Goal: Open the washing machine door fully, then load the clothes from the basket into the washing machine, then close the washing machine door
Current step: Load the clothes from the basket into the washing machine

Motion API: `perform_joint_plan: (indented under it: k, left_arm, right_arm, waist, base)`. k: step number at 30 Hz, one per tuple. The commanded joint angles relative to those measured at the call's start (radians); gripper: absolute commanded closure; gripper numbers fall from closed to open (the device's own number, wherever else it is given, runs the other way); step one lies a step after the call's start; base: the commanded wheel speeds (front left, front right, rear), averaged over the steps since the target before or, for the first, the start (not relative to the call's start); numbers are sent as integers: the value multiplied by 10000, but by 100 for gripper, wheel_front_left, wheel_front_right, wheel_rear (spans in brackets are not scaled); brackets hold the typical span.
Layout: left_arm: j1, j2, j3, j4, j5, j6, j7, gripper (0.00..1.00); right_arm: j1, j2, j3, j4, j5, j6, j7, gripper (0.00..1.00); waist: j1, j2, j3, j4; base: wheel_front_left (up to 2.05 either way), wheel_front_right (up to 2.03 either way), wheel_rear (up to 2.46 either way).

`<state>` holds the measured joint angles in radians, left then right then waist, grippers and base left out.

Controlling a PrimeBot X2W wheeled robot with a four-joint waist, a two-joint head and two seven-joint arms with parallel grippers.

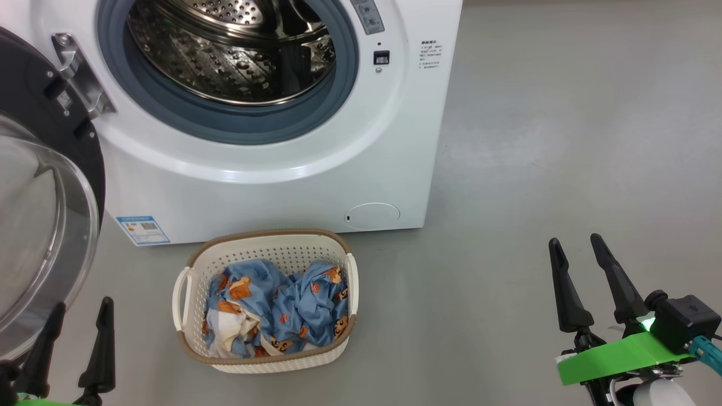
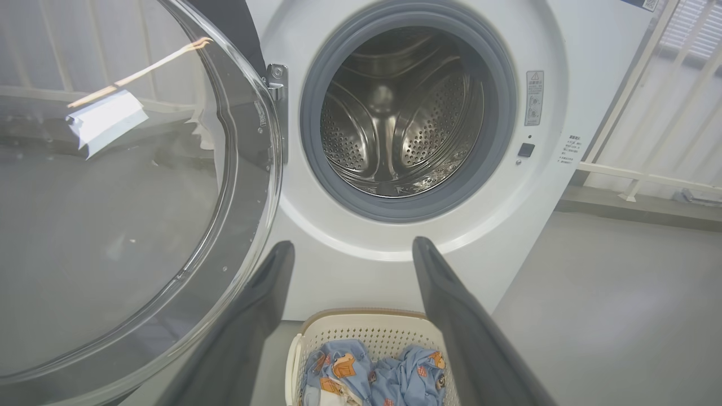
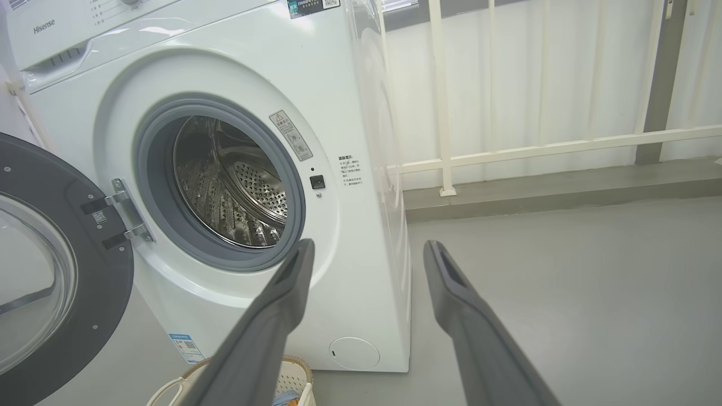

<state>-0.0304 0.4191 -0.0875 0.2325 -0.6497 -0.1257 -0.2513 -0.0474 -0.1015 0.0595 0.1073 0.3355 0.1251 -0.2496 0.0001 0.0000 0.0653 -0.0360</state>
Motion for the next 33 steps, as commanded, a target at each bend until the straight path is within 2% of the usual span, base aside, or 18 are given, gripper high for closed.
perform_joint_plan:
  k: [1,33]
  left_arm:
    - [-231,328,374,-291,-43,-48,-105,0]
    - [-330,352,181,-419,-363,-49,-105,0]
  right_arm:
    - [26,-96,169,-247,-94,56,-122,0]
    - [-55,48,182,-242,-173,56,-122,0]
  waist:
    - [-1,0,6,-5]
    - [-1,0,88,28]
  base:
    - [0,0,0]
    - [7,-7,0]
